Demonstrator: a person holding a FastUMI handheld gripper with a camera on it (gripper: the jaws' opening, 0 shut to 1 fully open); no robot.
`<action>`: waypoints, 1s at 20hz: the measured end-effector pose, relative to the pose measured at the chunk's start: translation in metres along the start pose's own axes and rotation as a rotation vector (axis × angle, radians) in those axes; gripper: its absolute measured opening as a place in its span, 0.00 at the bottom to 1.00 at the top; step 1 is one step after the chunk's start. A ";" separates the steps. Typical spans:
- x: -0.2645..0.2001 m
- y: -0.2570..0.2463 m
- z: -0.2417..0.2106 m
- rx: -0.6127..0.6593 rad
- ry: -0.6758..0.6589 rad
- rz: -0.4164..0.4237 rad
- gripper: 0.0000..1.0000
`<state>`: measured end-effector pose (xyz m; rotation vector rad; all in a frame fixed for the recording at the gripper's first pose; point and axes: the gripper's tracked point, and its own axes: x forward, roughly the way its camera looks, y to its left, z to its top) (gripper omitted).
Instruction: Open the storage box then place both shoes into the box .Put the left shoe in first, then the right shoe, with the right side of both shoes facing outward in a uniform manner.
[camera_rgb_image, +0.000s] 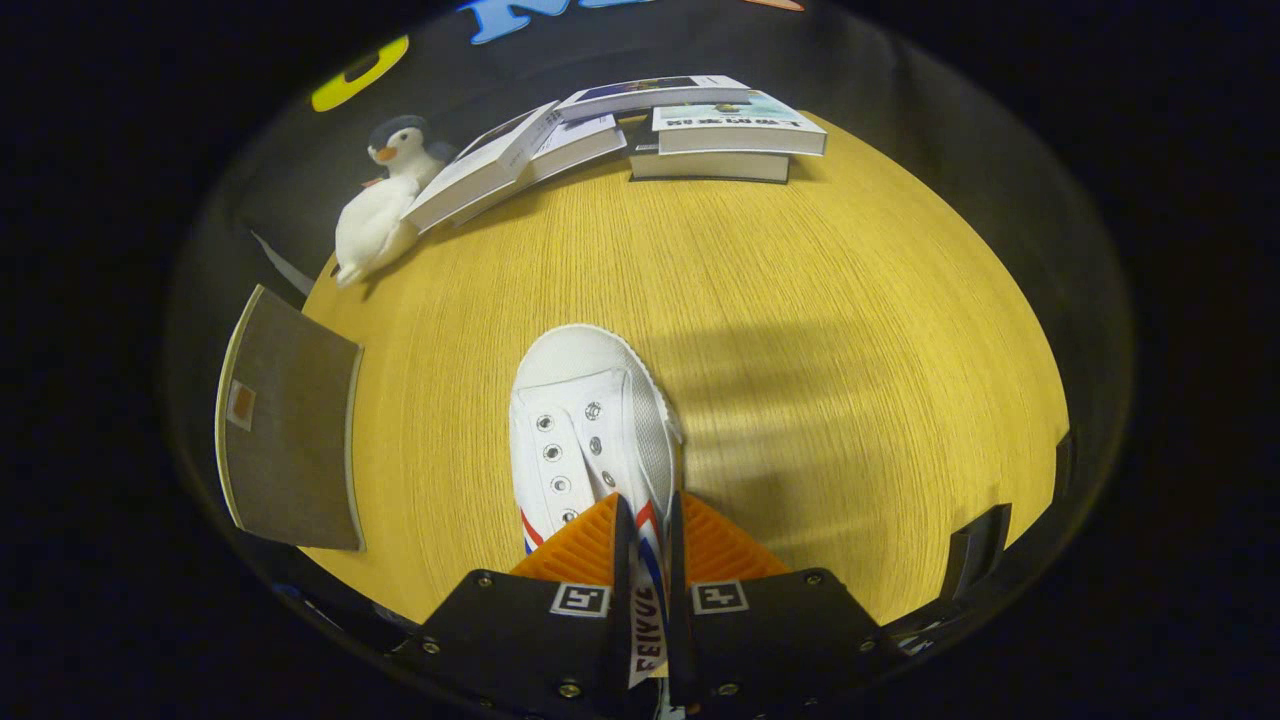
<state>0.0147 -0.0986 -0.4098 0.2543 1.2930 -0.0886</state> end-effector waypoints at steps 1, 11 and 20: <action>0.004 0.000 -0.011 0.018 0.032 0.018 0.00; -0.031 0.048 -0.003 0.235 0.020 0.204 0.01; -0.088 0.130 0.032 0.171 -0.041 0.312 0.01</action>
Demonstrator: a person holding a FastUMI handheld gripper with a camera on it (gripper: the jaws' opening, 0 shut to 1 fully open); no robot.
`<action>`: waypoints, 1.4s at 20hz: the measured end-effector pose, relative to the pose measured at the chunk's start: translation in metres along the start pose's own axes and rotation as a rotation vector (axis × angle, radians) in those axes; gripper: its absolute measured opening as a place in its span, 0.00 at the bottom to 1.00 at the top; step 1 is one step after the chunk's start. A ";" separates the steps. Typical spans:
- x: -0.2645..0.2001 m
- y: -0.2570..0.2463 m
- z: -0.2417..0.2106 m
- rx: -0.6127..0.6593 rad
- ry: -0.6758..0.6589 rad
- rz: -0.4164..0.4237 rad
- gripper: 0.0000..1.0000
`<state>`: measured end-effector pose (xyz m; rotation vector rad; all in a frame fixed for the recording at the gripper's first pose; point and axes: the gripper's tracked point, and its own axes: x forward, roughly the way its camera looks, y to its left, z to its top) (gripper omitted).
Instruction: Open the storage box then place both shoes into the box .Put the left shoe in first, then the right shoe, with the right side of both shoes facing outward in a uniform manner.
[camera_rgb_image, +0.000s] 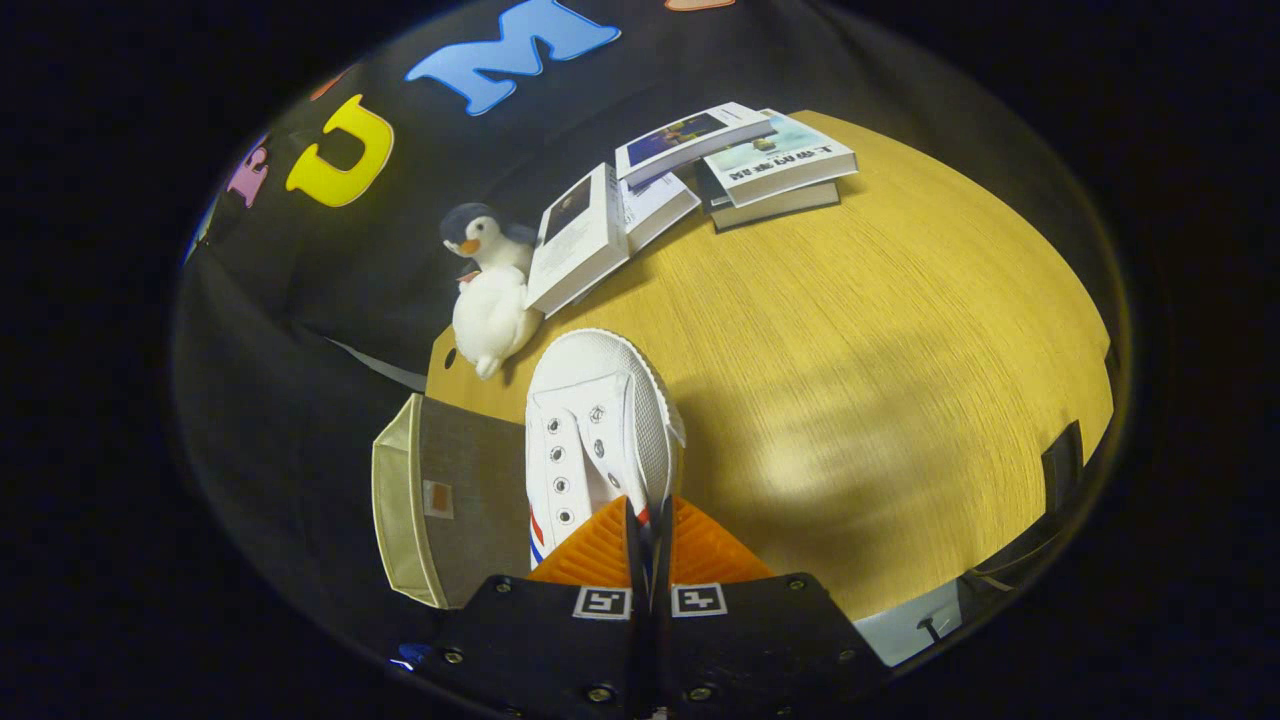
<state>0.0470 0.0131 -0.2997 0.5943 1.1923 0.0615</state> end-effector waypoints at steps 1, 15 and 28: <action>-0.002 0.012 0.001 -0.004 -0.004 0.014 0.00; 0.007 0.154 -0.004 -0.096 0.017 0.150 0.01; 0.062 0.221 -0.047 -0.186 0.091 0.131 0.00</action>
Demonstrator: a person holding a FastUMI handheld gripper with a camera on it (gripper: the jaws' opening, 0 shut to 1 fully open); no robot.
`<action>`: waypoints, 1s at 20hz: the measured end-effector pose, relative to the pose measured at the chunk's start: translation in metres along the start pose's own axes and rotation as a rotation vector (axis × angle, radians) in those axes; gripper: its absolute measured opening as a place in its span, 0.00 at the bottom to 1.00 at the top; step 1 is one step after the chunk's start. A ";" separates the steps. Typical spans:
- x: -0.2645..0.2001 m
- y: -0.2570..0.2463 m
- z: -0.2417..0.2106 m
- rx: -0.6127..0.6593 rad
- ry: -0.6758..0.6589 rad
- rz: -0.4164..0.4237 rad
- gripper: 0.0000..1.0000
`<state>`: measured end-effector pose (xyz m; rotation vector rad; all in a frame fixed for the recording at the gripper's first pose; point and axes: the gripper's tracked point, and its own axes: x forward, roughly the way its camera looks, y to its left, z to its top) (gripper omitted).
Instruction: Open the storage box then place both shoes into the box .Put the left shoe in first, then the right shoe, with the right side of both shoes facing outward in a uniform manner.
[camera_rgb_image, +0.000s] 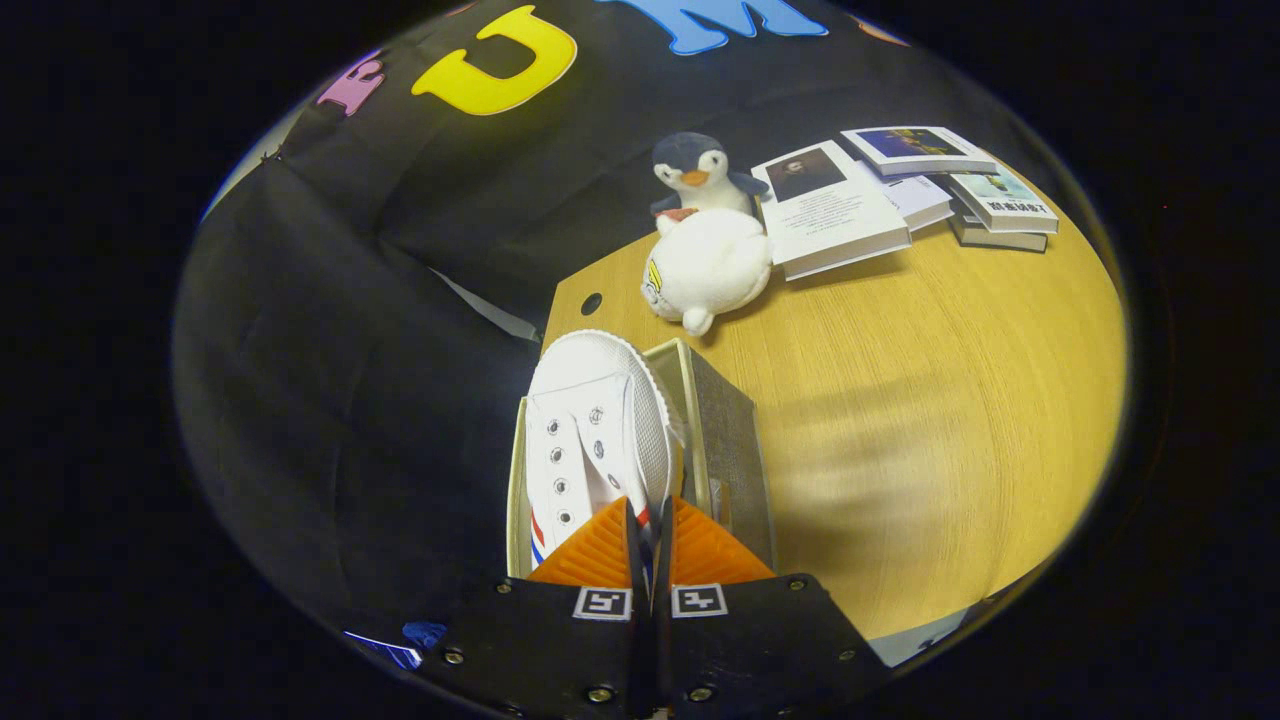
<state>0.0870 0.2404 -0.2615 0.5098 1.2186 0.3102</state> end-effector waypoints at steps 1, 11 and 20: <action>0.004 -0.001 -0.002 -0.010 0.003 -0.013 0.00; 0.042 -0.009 -0.022 -0.101 0.036 -0.155 0.01; -0.012 0.026 0.015 -0.265 -0.151 -0.092 0.98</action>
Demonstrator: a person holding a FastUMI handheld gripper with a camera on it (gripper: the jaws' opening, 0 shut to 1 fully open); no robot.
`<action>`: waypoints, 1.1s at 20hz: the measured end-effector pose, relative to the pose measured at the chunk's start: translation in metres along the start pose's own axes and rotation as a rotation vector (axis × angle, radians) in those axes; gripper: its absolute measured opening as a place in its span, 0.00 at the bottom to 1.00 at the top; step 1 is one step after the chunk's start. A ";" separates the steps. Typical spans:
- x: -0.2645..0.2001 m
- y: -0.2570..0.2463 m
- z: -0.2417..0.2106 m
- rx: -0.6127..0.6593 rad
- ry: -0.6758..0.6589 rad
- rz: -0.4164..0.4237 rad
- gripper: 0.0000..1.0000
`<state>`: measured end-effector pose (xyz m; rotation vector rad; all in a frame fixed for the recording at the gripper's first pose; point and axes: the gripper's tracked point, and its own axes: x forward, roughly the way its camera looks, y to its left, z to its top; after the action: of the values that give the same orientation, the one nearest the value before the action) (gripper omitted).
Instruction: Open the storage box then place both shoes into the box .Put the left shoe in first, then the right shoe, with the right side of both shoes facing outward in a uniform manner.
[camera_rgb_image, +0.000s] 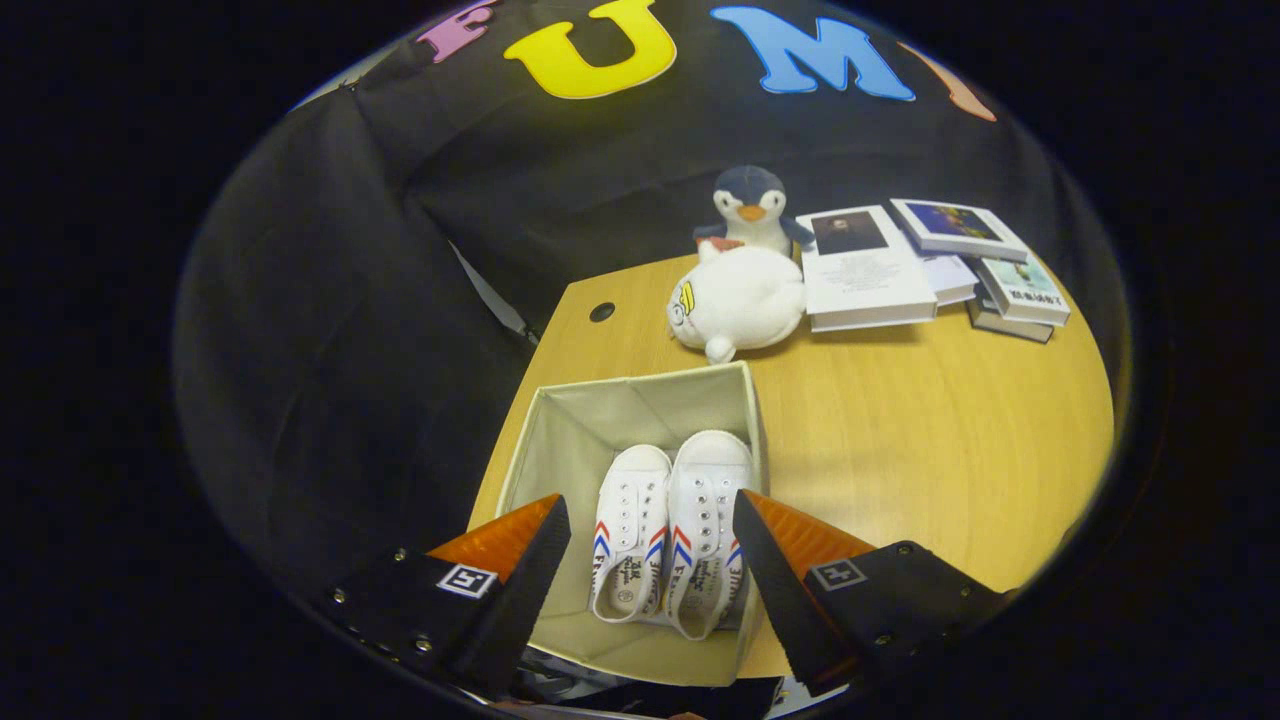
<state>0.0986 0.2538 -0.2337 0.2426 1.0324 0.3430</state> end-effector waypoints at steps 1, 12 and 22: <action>-0.009 0.002 0.007 -0.011 -0.037 0.020 0.98; -0.145 -0.057 0.064 -0.044 -0.340 0.029 0.98; -0.249 -0.138 0.083 -0.138 -0.577 -0.167 0.98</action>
<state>0.0769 0.0272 -0.0443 0.1170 0.4528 0.1740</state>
